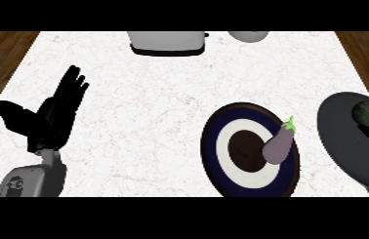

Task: Pick the squash from the plate and place it in the pan

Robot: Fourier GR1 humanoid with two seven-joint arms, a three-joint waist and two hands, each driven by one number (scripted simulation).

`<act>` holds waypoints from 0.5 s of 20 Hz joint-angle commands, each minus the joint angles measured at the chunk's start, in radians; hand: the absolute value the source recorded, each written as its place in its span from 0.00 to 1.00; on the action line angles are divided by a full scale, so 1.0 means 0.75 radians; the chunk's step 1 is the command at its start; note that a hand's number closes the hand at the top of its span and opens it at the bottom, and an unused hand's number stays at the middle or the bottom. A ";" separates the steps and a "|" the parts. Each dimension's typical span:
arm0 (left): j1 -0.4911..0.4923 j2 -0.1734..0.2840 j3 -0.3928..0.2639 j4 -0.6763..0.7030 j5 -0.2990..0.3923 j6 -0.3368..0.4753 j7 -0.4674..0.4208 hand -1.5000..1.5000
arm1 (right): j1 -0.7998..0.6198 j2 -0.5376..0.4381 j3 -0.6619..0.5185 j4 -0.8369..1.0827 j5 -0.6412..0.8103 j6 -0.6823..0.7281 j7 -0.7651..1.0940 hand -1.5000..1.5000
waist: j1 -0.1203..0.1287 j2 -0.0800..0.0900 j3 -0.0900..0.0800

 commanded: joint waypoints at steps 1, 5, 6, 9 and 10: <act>0.002 -0.024 -0.017 0.066 -0.046 0.015 -0.072 0.50 | -0.040 -0.038 -0.040 0.266 -0.056 -0.008 -0.047 0.00 | -0.005 0.001 0.000; -0.071 0.033 0.053 0.040 0.035 -0.023 0.039 0.50 | -0.124 -0.147 -0.050 0.500 -0.129 -0.016 -0.227 0.00 | -0.005 0.000 0.000; 0.005 -0.015 -0.015 -0.057 -0.008 0.008 0.054 0.50 | -0.130 -0.169 -0.076 0.577 -0.146 -0.092 -0.293 0.00 | 0.002 0.000 0.001; -0.018 -0.019 -0.003 -0.009 -0.010 0.011 0.011 0.50 | -0.099 -0.171 -0.194 0.472 -0.330 0.036 -0.422 0.00 | -0.017 -0.005 0.001; -0.069 0.020 0.043 0.047 0.007 -0.002 0.013 0.50 | -0.124 -0.151 -0.219 0.465 -0.374 0.048 -0.447 0.00 | -0.022 -0.003 0.001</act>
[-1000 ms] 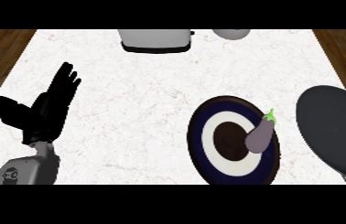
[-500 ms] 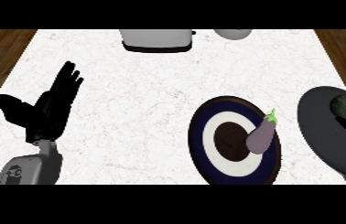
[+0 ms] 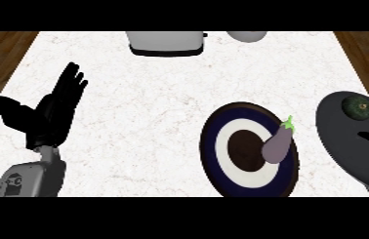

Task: Pick the squash from the plate and place it in the pan

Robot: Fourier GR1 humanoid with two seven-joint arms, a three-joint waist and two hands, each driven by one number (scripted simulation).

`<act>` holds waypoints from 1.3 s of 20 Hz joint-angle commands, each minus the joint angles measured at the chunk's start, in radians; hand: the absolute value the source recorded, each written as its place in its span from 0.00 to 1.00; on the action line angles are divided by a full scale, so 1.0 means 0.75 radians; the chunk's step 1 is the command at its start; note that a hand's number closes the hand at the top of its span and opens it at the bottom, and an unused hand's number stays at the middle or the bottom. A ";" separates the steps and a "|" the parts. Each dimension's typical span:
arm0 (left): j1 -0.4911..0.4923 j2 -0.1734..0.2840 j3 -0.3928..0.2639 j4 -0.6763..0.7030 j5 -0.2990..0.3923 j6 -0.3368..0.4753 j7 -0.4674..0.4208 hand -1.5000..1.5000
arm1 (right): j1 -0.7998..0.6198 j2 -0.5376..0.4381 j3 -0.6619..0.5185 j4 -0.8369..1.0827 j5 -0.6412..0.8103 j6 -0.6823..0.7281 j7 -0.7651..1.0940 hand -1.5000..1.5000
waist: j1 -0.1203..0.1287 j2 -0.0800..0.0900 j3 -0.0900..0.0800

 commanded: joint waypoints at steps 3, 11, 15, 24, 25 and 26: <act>-0.007 0.017 0.024 0.022 -0.009 0.006 -0.005 0.50 | 0.005 -0.091 -0.203 0.048 -0.291 0.217 -0.150 0.00 | -0.023 -0.005 -0.001; 0.029 0.014 0.018 -0.035 -0.025 0.028 0.030 0.50 | 0.276 -0.306 -0.437 0.108 -0.600 0.717 -0.345 0.00 | -0.045 -0.013 -0.002; 0.044 0.002 -0.004 -0.086 -0.024 0.024 0.052 0.50 | 0.430 -0.314 -0.482 0.195 -0.688 0.950 -0.463 0.00 | -0.032 -0.011 -0.001; 0.021 0.013 0.031 -0.014 -0.005 -0.006 0.007 0.50 | 0.652 -0.411 -0.440 0.166 -0.775 1.083 -0.578 0.00 | -0.027 -0.008 -0.001; 0.002 0.036 0.058 0.037 0.024 -0.045 -0.019 0.50 | 0.629 -0.323 -0.415 0.144 -0.778 1.008 -0.595 0.00 | -0.024 -0.006 -0.002; 0.092 -0.015 0.009 -0.061 -0.013 0.001 0.000 0.50 | 0.678 -0.314 -0.411 0.156 -0.777 1.013 -0.653 0.00 | -0.020 -0.009 -0.001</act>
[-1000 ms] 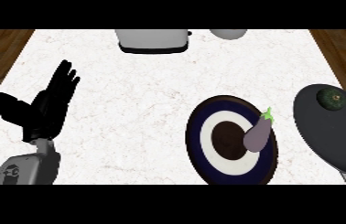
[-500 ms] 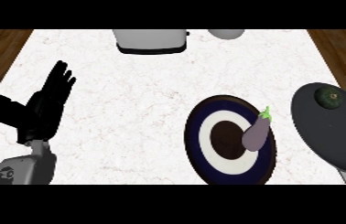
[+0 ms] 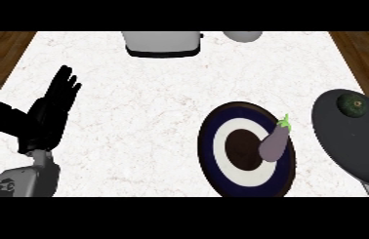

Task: Pick the squash from the plate and place it in the pan

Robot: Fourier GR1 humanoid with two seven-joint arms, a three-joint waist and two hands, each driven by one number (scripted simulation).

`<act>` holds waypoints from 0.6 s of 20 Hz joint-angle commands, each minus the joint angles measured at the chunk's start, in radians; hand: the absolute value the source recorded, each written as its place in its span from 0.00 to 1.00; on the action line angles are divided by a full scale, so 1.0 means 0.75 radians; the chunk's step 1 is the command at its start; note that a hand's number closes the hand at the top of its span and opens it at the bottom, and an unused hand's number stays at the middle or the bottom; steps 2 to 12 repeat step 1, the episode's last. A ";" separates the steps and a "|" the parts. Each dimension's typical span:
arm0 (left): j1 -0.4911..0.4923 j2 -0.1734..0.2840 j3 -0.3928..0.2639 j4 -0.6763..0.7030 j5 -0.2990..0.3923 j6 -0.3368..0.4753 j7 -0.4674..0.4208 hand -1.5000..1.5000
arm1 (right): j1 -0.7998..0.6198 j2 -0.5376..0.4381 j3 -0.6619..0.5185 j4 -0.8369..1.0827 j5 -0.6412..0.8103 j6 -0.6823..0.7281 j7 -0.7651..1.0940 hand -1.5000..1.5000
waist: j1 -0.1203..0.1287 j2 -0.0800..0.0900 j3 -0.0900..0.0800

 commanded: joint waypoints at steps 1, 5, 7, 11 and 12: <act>0.035 -0.029 -0.025 -0.033 -0.019 0.019 0.008 0.50 | 0.076 -0.047 -0.005 -0.003 -0.068 0.198 -0.129 0.00 | 0.005 -0.001 0.000; 0.035 -0.029 -0.025 -0.033 -0.019 0.019 0.008 0.50 | 0.076 -0.047 -0.005 -0.003 -0.068 0.198 -0.129 0.00 | 0.005 -0.001 0.000; 0.035 -0.029 -0.025 -0.033 -0.019 0.019 0.008 0.50 | 0.076 -0.047 -0.005 -0.003 -0.068 0.198 -0.129 0.00 | 0.005 -0.001 0.000; 0.035 -0.029 -0.025 -0.033 -0.019 0.019 0.008 0.50 | 0.076 -0.047 -0.005 -0.003 -0.068 0.198 -0.129 0.00 | 0.005 -0.001 0.000; 0.035 -0.029 -0.025 -0.033 -0.019 0.019 0.008 0.50 | 0.076 -0.047 -0.005 -0.003 -0.068 0.198 -0.129 0.00 | 0.005 -0.001 0.000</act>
